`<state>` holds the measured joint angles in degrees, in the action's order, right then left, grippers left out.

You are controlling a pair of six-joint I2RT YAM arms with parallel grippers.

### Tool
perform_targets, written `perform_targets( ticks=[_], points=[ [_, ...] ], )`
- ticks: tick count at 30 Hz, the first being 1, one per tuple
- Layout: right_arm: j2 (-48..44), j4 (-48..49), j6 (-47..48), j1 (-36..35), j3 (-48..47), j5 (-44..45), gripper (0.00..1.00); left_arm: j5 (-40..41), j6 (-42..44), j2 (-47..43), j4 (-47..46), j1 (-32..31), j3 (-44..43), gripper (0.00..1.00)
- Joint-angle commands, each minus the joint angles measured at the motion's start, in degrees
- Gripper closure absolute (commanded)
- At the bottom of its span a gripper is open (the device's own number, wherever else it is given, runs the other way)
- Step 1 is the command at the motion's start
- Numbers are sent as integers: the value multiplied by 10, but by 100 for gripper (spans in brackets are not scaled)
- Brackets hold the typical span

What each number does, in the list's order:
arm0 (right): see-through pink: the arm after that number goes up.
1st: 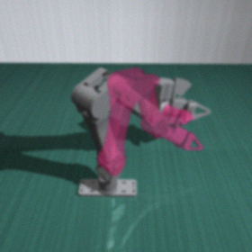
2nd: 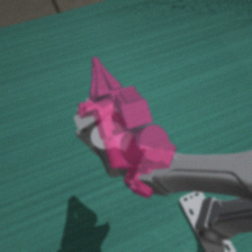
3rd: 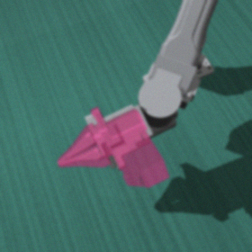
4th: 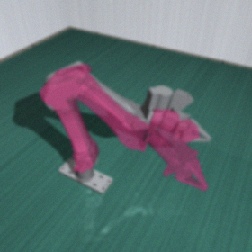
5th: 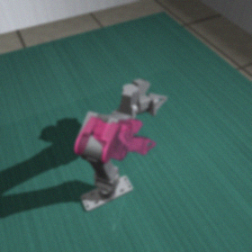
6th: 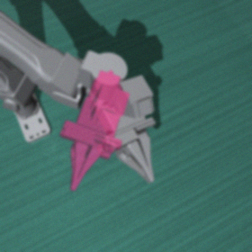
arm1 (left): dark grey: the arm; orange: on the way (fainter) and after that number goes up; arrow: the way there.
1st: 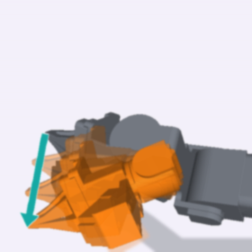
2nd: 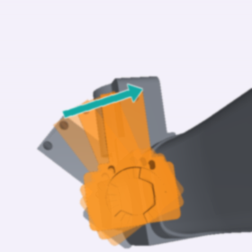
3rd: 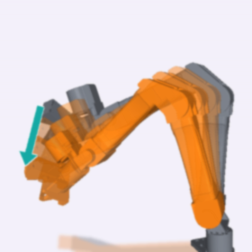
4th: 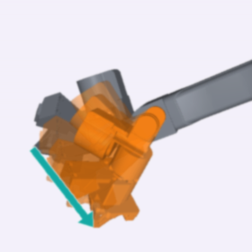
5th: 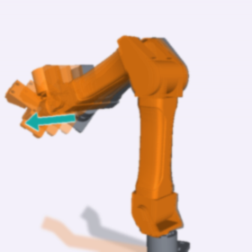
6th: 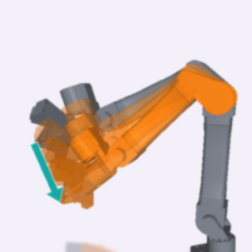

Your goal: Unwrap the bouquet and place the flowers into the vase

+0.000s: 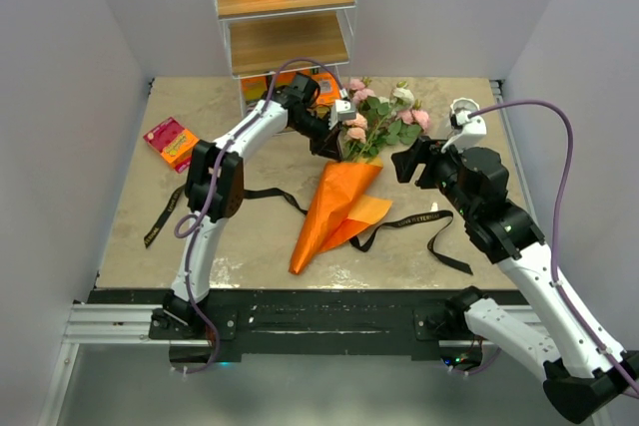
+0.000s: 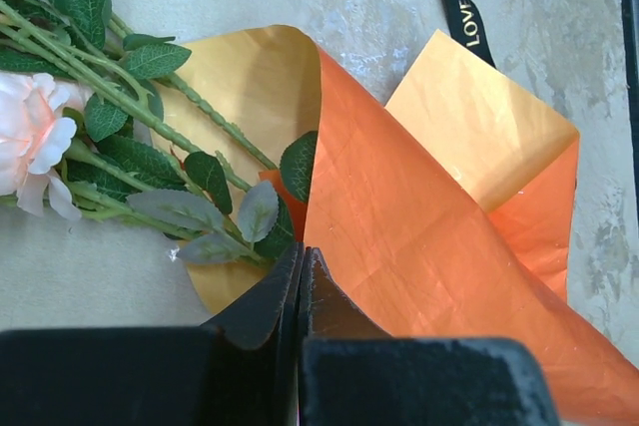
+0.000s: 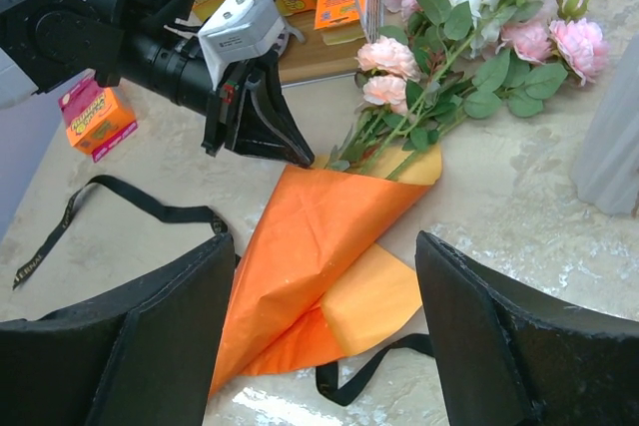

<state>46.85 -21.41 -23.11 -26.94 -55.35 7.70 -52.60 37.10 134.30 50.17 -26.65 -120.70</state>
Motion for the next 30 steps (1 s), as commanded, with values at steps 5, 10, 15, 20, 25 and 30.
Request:
perform_targets(
  ticks=[5, 10, 15, 20, 25, 30],
  points=[
    [-11, 15, 1, 1, -2, -14, 24, -24, -2, -76, 21, -6, -12, 89],
    [-18, 17, 2, 1, 5, -18, 23, 4, 37, -45, 54, -5, -22, 35],
    [-17, 17, 5, 0, 0, -23, 23, 14, 52, -11, 75, -3, -40, 35],
    [-18, 22, 7, 1, -2, -40, 23, 22, 47, 5, 50, 2, -39, 36],
    [-21, 24, 7, 0, 2, -50, 23, 15, 41, 15, 40, 2, -39, 40],
    [-22, 25, 5, 1, 2, -57, 24, 10, 50, 25, 48, 2, -43, 63]
  ],
)
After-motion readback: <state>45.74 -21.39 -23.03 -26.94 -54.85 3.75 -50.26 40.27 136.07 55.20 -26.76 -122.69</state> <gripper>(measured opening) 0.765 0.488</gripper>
